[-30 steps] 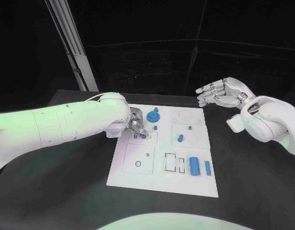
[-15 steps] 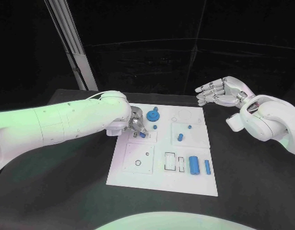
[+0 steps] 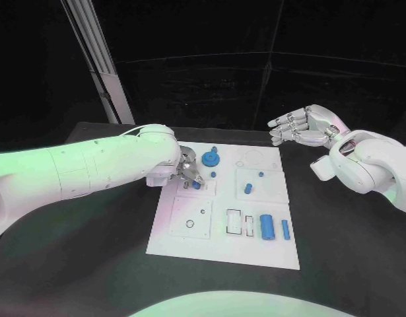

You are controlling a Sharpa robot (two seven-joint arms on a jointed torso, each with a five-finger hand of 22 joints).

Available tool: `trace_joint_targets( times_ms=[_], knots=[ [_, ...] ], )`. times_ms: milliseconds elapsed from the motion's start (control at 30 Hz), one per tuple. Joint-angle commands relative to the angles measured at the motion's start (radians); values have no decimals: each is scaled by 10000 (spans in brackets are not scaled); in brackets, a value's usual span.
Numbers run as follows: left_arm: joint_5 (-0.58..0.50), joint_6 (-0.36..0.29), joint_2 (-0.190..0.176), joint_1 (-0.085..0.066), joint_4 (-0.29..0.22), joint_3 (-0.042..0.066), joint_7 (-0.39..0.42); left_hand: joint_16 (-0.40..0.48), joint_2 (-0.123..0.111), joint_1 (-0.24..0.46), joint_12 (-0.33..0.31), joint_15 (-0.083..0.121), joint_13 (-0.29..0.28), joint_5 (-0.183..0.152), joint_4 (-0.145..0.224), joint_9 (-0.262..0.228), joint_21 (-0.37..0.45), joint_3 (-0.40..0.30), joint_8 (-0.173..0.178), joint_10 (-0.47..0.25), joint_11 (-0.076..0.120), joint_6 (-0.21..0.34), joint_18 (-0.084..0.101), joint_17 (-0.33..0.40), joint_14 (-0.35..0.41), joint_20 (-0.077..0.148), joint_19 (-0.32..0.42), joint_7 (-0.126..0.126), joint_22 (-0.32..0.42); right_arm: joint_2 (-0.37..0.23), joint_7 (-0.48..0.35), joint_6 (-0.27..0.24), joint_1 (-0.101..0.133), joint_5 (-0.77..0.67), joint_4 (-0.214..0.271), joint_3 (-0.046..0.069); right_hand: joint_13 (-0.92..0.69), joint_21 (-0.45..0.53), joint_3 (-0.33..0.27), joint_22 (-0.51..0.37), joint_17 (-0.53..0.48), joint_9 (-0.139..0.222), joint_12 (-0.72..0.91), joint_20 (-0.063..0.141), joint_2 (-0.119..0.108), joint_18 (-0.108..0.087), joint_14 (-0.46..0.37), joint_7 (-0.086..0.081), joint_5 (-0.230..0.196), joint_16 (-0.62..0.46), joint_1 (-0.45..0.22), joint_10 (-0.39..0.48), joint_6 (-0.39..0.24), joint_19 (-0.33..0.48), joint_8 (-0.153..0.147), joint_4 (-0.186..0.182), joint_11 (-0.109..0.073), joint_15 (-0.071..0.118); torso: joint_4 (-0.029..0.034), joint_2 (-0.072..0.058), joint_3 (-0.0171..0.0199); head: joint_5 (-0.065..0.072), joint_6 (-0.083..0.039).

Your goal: Assemble the parts on the task board

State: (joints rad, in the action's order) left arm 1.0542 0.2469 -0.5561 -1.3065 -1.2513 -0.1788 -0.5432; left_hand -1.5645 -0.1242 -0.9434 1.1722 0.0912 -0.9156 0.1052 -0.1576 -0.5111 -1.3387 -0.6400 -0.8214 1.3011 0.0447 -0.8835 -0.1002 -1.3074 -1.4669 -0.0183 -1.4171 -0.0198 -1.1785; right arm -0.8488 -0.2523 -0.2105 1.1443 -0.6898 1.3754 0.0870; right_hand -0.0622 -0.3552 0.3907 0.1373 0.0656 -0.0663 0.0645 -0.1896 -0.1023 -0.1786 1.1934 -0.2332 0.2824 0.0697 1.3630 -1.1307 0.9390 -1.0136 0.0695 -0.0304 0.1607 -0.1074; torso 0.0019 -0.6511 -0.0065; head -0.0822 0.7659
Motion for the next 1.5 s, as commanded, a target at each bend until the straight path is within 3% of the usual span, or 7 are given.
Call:
trace_joint_targets(
  times_ms=[33,733,1500],
  knots=[
    [-20,255,23,19,35,-19,-162,-63,-1,105,53,81,-27,1,-54,13,-39,77,39,64,-9,-34,209,-2634,-1039,51,-24,-41,-19,24,-103,158,19,30,-4,5,11,35,16,-9,-15,7,-9,-57,13,29,-53,7,47,-65,-121,73,-82,6,-49,25,13,11,4,4,6,-13,7],
    [-20,293,95,18,119,-19,-121,-63,38,371,216,104,-276,-6,-356,23,-143,624,54,213,24,-233,247,-2634,-1039,73,-110,2,-222,47,-106,185,18,34,-36,4,11,52,12,-20,-15,6,-7,-65,14,29,-71,3,63,-66,-147,88,-93,10,-47,25,18,4,11,6,-1,29,24],
    [-20,105,55,20,-7,-18,-113,-63,57,398,297,124,-397,-2,-433,23,-228,815,48,306,53,-334,274,-2634,-1039,89,-173,38,-367,57,-109,200,18,34,-52,4,11,74,10,-33,-16,5,-6,-73,10,28,-96,-1,80,-67,-166,109,-108,15,-46,38,24,-3,11,7,0,45,-7]
  ],
)
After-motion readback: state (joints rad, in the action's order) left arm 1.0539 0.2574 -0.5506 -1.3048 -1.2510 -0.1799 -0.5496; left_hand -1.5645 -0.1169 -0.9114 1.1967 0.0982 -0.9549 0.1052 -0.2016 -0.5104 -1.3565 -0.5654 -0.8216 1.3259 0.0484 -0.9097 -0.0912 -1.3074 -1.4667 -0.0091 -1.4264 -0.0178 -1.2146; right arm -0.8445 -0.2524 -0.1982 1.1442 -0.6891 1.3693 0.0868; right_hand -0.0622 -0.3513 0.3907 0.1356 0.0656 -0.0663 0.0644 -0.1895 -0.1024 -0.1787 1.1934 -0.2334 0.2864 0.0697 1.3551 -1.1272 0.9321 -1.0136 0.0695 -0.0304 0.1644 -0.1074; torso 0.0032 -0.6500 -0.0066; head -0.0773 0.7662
